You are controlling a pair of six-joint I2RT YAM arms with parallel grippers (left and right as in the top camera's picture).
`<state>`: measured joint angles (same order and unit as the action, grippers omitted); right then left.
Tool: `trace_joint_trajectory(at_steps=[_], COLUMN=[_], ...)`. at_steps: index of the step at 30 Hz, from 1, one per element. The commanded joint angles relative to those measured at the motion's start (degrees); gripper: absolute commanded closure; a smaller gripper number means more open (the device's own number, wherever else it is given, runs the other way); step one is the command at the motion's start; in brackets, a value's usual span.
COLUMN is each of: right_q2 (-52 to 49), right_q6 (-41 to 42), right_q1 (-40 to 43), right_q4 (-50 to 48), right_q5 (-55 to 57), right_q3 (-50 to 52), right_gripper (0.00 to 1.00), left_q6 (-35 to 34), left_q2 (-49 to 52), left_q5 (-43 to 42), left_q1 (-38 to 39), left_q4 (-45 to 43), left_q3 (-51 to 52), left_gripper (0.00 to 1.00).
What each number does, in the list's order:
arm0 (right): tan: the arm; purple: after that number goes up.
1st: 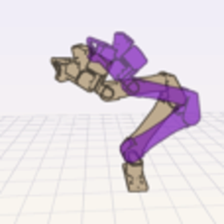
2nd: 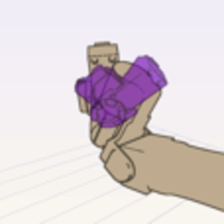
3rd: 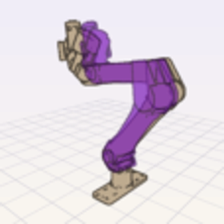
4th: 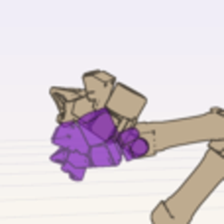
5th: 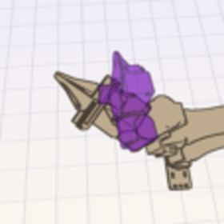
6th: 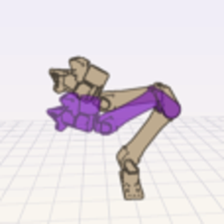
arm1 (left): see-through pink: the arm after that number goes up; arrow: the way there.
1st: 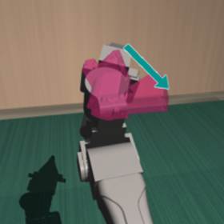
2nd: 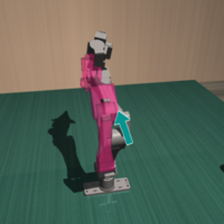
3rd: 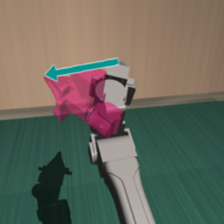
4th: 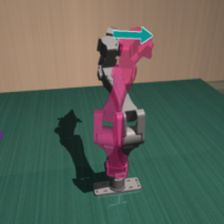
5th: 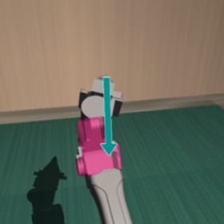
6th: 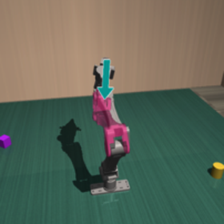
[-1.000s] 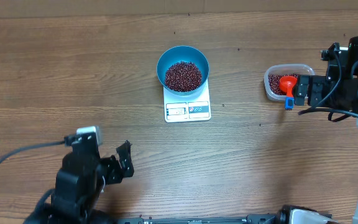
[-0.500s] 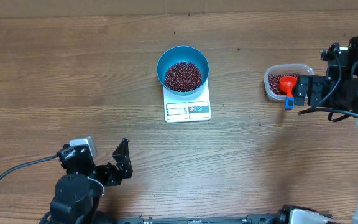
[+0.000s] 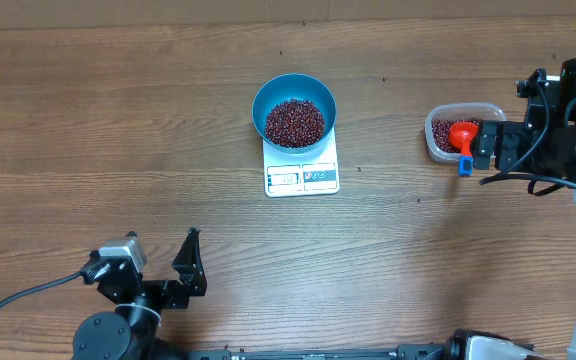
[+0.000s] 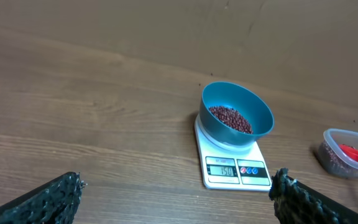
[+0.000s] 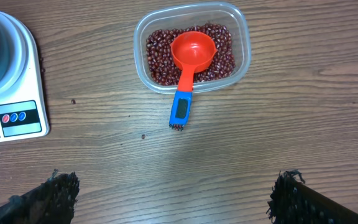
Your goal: Scoop item into bowl and weigh 150g on scale
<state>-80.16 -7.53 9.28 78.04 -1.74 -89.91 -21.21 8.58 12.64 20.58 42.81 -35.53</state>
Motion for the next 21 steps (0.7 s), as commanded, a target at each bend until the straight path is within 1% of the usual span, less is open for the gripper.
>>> trace_joint_trajectory(at_steps=[1,5,11,15,21], right_q2=[0.0,0.0,0.0,0.0,0.0], right_q6=[-0.1,-0.1,-0.1,-0.1,-0.1], right_q1=[-0.2,-0.2,-0.2,-0.2,-0.2], right_q4=[-0.1,-0.1,-0.1,-0.1,-0.1], right_q5=[-0.5,-0.5,-0.5,-0.5,-0.5], right_q3=[-1.2,-1.2,-1.2,-1.2,-1.2], right_gripper=[0.0,0.0,0.0,0.0,0.0], left_q6=[3.5,3.4,2.7,-0.3,-0.6], left_q2=[-1.6,-2.6,-7.0,-8.4,-8.4], left_q5=[2.1,2.9,3.5,3.9,3.9], left_q1=[-0.3,-0.3,-0.3,-0.3,-0.3], left_q4=[0.2,0.7,0.7,0.5,-4.0], left_q3=[0.6,0.6,3.6,6.6,11.2], left_gripper=[0.0,0.0,0.01,0.01,0.0])
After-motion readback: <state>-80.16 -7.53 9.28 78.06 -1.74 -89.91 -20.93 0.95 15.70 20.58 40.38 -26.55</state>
